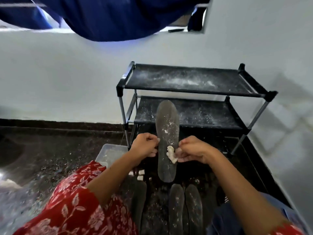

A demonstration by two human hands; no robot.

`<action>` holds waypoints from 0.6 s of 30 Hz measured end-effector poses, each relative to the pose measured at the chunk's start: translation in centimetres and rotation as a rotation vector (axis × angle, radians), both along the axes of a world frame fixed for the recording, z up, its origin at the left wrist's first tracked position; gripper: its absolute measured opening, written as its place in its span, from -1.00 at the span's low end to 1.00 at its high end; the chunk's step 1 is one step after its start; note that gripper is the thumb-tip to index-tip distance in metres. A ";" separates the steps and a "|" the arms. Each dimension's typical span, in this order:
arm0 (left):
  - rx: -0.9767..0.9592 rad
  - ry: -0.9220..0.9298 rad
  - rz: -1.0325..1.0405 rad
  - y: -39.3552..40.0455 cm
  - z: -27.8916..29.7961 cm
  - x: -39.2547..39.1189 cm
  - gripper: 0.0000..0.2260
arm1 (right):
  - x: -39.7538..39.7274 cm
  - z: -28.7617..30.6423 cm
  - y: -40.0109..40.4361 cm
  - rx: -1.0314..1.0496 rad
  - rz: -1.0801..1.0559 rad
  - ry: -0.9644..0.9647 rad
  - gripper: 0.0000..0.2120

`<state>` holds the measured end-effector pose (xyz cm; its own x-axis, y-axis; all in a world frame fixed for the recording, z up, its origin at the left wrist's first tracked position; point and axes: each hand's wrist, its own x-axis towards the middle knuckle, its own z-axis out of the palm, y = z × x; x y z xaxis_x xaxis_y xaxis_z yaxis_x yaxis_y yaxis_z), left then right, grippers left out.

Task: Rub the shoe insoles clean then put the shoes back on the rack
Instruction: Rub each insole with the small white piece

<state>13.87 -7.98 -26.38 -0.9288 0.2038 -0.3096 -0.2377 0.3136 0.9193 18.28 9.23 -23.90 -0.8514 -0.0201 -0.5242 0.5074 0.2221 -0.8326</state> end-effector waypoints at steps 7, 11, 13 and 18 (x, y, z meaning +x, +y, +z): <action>0.440 -0.319 0.098 1.4 -0.6 -0.4 -0.46 | 0.4 0.1 0.2 -0.018 0.084 -0.036 -0.81; 0.657 -0.371 0.162 1.9 -0.6 -1.6 -0.35 | -0.3 0.2 0.0 -0.041 0.137 -0.056 -0.90; 0.737 -0.401 0.138 2.0 -0.5 -2.0 -0.26 | -0.5 0.4 0.0 -0.060 0.179 -0.067 -0.90; 0.843 -0.464 0.020 2.3 0.0 -1.9 -0.19 | -0.1 0.8 0.3 -0.073 0.290 -0.123 -0.89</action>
<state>11.94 -5.72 -26.40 -0.7562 0.5130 -0.4063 -0.6328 -0.4152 0.6536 18.14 9.56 -23.13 -0.7351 -0.2936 -0.6111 0.5297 0.3139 -0.7880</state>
